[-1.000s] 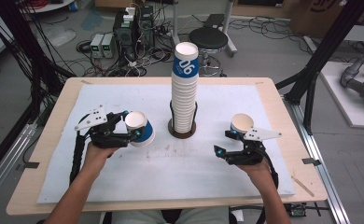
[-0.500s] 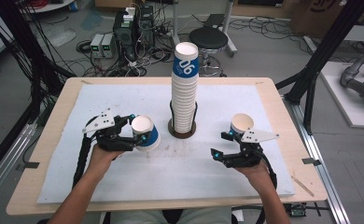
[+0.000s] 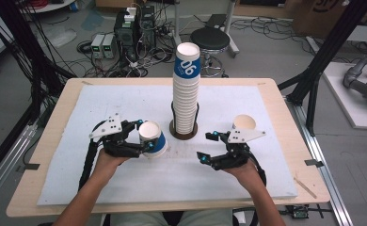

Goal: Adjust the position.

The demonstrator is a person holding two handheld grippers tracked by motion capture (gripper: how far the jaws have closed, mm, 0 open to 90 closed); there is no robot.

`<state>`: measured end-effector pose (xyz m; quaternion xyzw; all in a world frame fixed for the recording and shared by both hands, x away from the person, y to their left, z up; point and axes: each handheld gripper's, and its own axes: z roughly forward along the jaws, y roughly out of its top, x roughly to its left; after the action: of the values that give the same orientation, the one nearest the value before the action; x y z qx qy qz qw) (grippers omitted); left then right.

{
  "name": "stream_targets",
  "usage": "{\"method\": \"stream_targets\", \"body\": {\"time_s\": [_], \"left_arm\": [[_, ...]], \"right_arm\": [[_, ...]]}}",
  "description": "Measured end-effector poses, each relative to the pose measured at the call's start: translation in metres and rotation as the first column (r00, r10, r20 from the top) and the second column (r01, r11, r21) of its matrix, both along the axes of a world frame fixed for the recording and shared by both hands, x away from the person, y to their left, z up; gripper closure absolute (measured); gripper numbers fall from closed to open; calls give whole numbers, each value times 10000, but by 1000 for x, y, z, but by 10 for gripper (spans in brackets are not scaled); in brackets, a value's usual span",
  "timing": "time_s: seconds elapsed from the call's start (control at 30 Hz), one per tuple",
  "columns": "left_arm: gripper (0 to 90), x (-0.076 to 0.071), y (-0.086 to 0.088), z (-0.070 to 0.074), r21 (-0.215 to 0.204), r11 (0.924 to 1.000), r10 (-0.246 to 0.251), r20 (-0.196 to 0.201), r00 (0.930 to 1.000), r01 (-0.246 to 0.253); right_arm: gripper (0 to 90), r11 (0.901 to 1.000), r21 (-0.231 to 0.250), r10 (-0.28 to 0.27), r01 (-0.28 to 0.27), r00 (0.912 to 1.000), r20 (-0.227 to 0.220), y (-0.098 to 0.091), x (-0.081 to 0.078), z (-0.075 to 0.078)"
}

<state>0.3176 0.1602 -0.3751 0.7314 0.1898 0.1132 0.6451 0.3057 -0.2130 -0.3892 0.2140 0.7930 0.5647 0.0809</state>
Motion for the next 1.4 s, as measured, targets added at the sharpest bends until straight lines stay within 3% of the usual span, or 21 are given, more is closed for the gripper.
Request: {"method": "stream_targets", "body": {"time_s": [0.53, 0.93, 1.0, 1.4], "left_arm": [[297, -4, -19, 0, 81, 9980, -629, 57, 9980, 629], [299, -7, -38, -1, 252, 9911, -1309, 36, 9914, 1307], [299, -7, -39, -2, 227, 9902, -1378, -49, 9904, 1379], [301, -7, -38, -2, -86, 9874, -1584, -99, 9873, 1583]], "right_arm": [[202, 9901, -197, 1388, -1392, 9901, -200, 52, 11, -4], [202, 9861, -176, 1651, -1653, 9862, -143, 60, 12, -6], [202, 9835, -26, 1809, -1811, 9832, -257, 60, 11, -7], [202, 9829, -136, 1834, -1839, 9826, -287, 68, 9, -13]]}}
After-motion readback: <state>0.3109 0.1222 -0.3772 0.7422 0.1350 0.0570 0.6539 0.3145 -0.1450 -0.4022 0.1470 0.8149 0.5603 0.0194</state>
